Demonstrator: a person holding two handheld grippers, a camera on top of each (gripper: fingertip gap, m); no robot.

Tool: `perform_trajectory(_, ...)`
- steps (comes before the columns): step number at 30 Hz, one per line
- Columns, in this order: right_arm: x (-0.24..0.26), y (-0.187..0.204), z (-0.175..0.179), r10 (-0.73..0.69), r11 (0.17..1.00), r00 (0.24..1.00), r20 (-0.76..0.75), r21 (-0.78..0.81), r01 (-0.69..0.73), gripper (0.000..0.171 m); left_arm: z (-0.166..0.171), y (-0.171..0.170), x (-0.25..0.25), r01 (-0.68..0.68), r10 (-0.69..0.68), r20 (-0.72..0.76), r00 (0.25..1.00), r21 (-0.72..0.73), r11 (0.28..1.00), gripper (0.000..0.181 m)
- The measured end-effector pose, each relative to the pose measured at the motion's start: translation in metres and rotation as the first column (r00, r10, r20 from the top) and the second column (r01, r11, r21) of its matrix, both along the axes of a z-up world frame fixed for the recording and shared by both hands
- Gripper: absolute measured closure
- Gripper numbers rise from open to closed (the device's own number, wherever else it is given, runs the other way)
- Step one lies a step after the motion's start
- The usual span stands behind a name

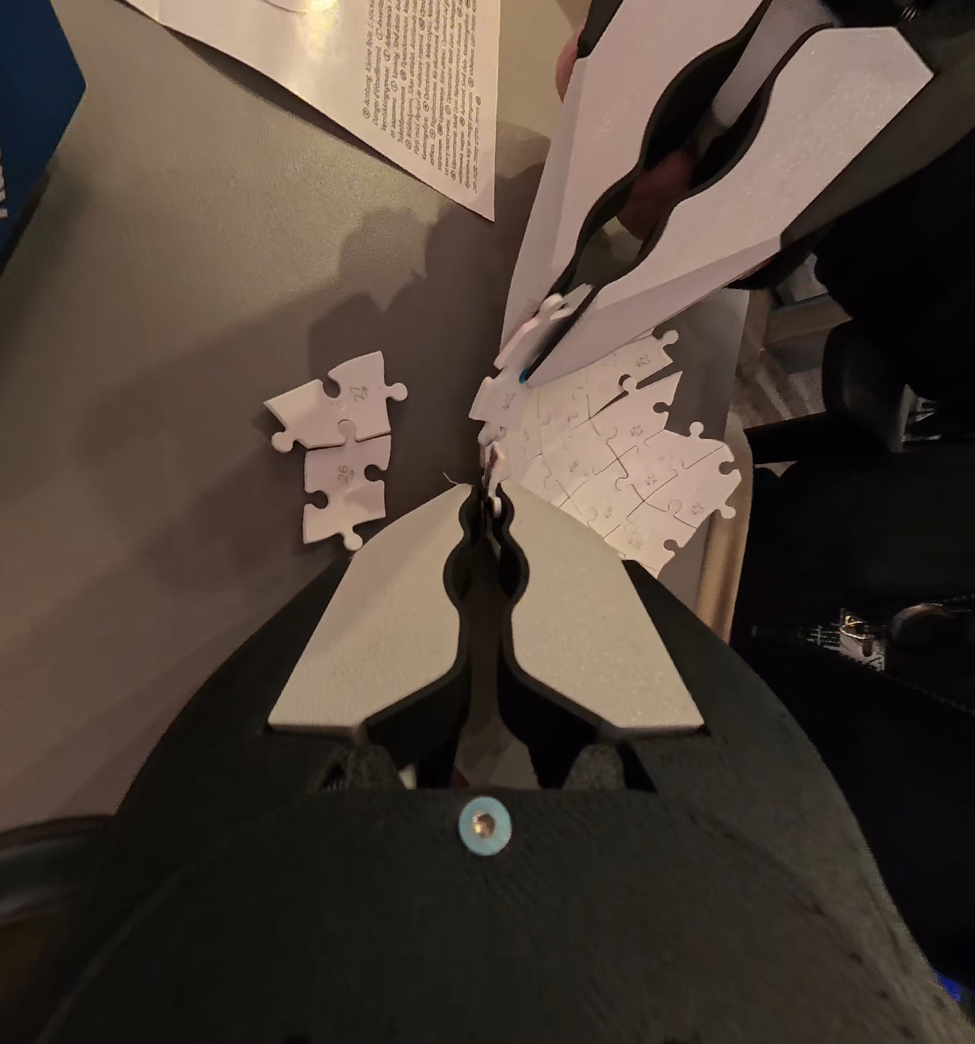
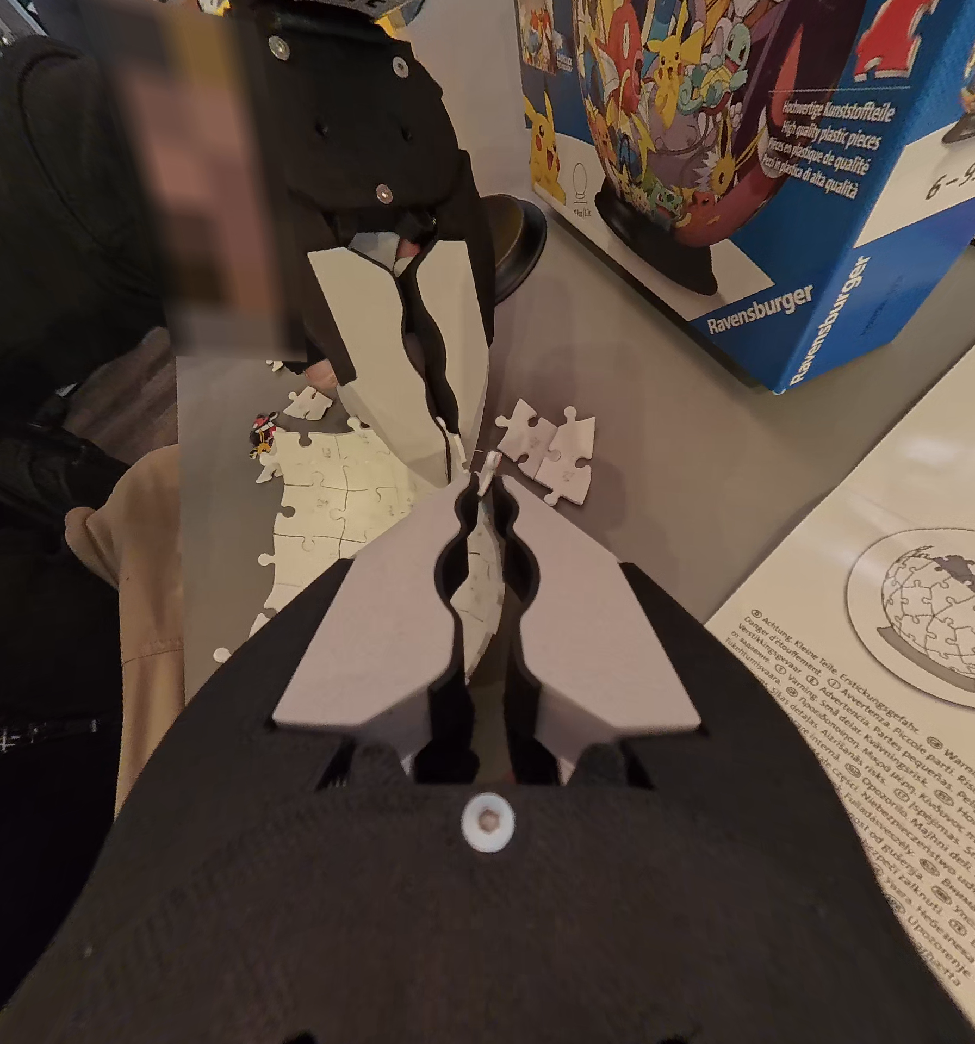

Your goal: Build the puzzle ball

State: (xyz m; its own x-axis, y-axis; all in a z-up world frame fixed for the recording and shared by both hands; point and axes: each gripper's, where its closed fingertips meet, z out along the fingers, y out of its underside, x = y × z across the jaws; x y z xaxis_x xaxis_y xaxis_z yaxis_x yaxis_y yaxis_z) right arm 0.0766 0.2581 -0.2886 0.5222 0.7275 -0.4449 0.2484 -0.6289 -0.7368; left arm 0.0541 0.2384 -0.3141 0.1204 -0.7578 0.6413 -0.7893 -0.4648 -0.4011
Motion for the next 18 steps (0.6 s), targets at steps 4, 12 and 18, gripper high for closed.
perform_trajectory(4,0.000,0.001,-0.002,-0.008,1.000,1.000,0.008,-0.002,0.008,0.168,-0.002,0.000,0.000,-0.034,0.034,-0.012,0.999,-0.038,0.999,0.178)
perform_trajectory(12,-0.004,0.002,-0.001,-0.011,1.000,1.000,0.004,0.001,0.011,0.169,-0.011,0.001,-0.003,-0.036,0.031,-0.084,0.996,-0.063,0.997,0.179)
perform_trajectory(18,-0.004,0.004,-0.005,-0.011,1.000,1.000,0.010,-0.015,0.011,0.168,-0.014,0.001,-0.004,-0.010,0.001,-0.124,0.992,-0.067,0.998,0.178)
